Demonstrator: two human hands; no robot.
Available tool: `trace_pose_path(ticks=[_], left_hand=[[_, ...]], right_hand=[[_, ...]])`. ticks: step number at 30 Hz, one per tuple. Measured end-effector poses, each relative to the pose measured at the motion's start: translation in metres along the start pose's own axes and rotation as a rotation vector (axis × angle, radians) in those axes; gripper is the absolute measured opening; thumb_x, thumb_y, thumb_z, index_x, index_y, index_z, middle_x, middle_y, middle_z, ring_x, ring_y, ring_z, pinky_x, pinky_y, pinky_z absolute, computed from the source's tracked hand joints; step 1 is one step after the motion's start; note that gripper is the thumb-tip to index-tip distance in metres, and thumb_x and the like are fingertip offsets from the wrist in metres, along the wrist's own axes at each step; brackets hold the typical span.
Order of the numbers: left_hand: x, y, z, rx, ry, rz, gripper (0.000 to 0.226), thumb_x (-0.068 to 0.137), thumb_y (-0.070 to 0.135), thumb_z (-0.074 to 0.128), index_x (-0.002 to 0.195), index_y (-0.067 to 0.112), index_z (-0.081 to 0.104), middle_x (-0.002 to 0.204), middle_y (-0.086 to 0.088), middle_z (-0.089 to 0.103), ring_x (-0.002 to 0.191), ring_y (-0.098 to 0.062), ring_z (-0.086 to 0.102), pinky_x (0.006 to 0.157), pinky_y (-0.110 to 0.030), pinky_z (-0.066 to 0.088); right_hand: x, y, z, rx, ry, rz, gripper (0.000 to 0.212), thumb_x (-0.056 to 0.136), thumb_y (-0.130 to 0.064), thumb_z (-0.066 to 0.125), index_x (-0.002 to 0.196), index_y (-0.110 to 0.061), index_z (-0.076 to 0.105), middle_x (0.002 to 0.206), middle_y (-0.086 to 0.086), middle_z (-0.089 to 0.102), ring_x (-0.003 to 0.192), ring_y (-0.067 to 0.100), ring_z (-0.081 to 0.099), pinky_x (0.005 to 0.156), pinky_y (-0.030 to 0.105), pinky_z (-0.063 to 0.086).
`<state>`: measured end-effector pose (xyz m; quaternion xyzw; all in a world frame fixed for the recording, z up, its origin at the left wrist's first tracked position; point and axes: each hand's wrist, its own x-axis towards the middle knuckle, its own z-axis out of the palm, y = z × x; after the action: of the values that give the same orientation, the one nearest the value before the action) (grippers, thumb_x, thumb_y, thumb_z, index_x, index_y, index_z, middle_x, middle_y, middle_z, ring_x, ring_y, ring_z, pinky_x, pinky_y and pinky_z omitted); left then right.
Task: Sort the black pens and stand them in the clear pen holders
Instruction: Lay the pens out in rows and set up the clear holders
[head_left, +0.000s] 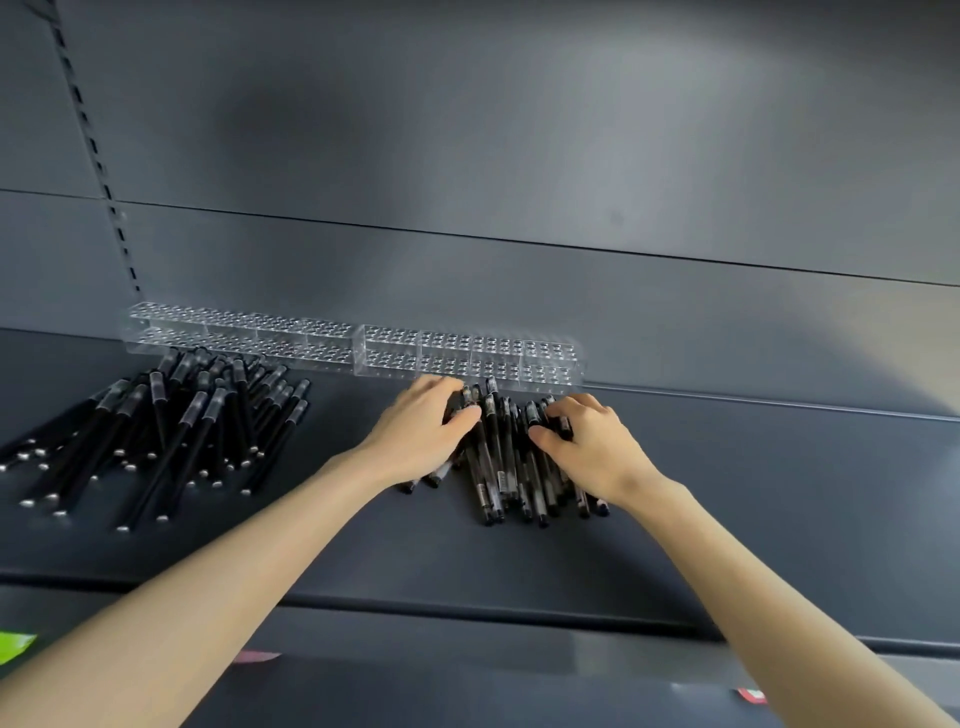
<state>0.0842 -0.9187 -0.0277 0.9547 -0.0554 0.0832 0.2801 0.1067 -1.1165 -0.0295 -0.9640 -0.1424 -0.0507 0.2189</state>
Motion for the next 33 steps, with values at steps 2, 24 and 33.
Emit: trace_pose_path(ticks=[2, 24, 33], left_hand=[[-0.003, -0.002, -0.012, 0.021, 0.078, 0.036, 0.04, 0.099, 0.037, 0.042, 0.132, 0.016, 0.048, 0.137, 0.001, 0.048, 0.125, -0.017, 0.045, 0.102, -0.037, 0.038], [-0.088, -0.254, -0.191, 0.089, 0.336, 0.028, 0.02, 0.089, 0.042, 0.056, 0.097, 0.026, 0.063, 0.095, 0.013, 0.057, 0.09, -0.009, 0.058, 0.08, -0.033, 0.048], [-0.077, -0.289, -0.199, 0.145, -0.023, -0.166, 0.084, 0.076, 0.074, 0.051, 0.131, 0.011, 0.039, 0.133, -0.004, 0.044, 0.12, -0.021, 0.045, 0.086, -0.03, 0.04]], right_hand=[[0.001, -0.009, -0.004, 0.015, 0.061, -0.023, 0.037, 0.095, -0.037, 0.048, 0.12, -0.012, 0.057, 0.125, 0.007, 0.054, 0.114, 0.03, 0.049, 0.09, 0.036, 0.043], [0.036, -0.306, 0.124, 0.192, 0.274, -0.23, 0.019, 0.091, -0.027, 0.051, 0.09, -0.016, 0.066, 0.083, 0.0, 0.068, 0.08, 0.027, 0.061, 0.074, 0.037, 0.05], [0.058, -0.351, 0.157, 0.086, 0.124, -0.254, 0.025, 0.092, -0.027, 0.054, 0.112, -0.015, 0.064, 0.125, -0.002, 0.057, 0.119, 0.024, 0.046, 0.099, 0.037, 0.038]])
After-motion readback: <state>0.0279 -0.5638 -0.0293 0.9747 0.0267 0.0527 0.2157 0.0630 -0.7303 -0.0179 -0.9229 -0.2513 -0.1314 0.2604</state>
